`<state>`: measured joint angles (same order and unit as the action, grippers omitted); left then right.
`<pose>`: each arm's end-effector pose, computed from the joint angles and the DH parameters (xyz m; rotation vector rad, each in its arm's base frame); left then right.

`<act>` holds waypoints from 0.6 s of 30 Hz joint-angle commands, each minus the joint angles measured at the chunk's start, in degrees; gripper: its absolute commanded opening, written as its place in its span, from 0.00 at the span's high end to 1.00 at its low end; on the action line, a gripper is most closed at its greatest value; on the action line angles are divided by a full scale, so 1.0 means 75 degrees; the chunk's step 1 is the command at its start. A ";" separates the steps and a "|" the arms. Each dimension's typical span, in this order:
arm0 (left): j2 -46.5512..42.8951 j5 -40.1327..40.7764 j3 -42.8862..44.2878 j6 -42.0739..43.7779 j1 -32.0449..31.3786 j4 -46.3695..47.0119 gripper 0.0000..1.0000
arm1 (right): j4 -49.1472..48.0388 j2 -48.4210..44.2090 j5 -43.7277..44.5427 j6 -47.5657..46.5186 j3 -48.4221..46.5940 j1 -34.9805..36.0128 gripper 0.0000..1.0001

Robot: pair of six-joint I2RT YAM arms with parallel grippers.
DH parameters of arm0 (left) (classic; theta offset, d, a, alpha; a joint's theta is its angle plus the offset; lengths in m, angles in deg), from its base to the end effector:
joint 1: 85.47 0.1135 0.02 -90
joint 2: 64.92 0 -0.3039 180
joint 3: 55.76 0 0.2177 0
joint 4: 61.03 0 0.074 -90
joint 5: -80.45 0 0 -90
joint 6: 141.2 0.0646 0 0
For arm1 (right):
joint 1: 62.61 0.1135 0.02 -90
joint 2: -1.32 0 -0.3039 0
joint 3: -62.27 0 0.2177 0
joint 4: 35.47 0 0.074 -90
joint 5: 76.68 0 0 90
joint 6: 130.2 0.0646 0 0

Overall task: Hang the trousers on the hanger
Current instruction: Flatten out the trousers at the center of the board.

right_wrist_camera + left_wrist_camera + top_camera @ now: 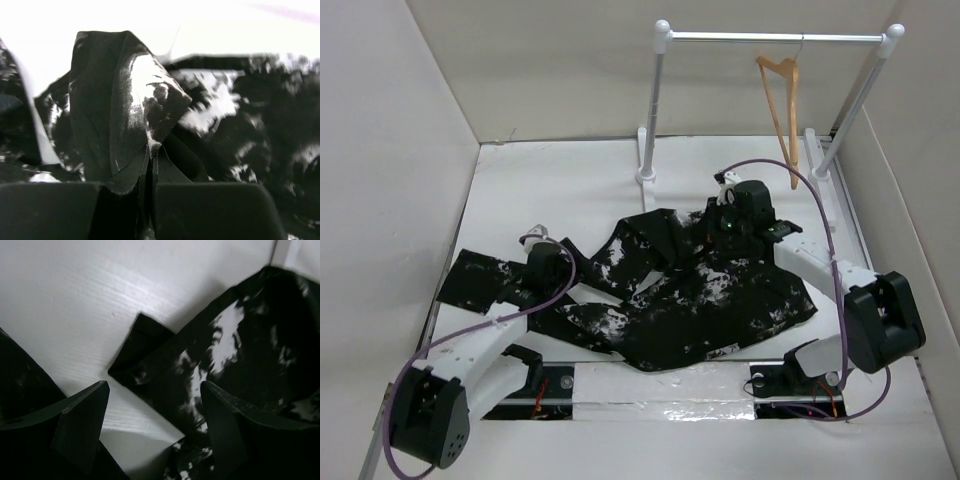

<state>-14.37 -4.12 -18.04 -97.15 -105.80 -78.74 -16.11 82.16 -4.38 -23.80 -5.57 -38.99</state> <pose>0.1506 -0.0493 0.2295 -0.5352 2.0904 -0.5878 0.2654 0.1375 0.2920 -0.3249 2.1724 0.7322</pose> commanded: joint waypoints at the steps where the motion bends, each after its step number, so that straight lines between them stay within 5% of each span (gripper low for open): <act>1: 0.0897 -0.0561 0.0138 0.0607 -0.0381 0.0182 0.29 | -0.0365 0.0050 0.0134 0.0121 0.0138 -0.0172 1.00; 8: 0.1861 -0.0512 0.0351 0.0842 -0.0464 0.0779 0.29 | -0.0272 -0.0044 0.0062 0.0098 0.0032 -0.0172 1.00; 10: 0.2200 -0.0327 0.0432 0.0795 -0.0464 0.0955 0.36 | -0.0365 -0.0067 -0.0042 0.0156 0.0125 -0.0172 1.00; 13: 0.2727 0.0049 0.0678 0.0714 -0.0464 0.1224 0.51 | -0.0565 0.0003 -0.0067 0.0192 0.0115 -0.0103 1.00; 16: 0.3103 0.0282 0.1145 0.0387 -0.0464 0.1576 0.92 | -0.0657 0.0015 -0.0043 0.0215 0.0021 -0.0020 1.00; 18: 0.3116 0.0610 0.1556 0.0257 -0.0464 0.1739 1.00 | -0.0647 0.0085 -0.0090 0.0227 -0.0306 0.0143 1.00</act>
<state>9.19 -3.61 -11.57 -93.52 -109.28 -70.09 -17.31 82.96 -4.42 -22.33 -4.52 -39.47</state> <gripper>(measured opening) 0.023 0.029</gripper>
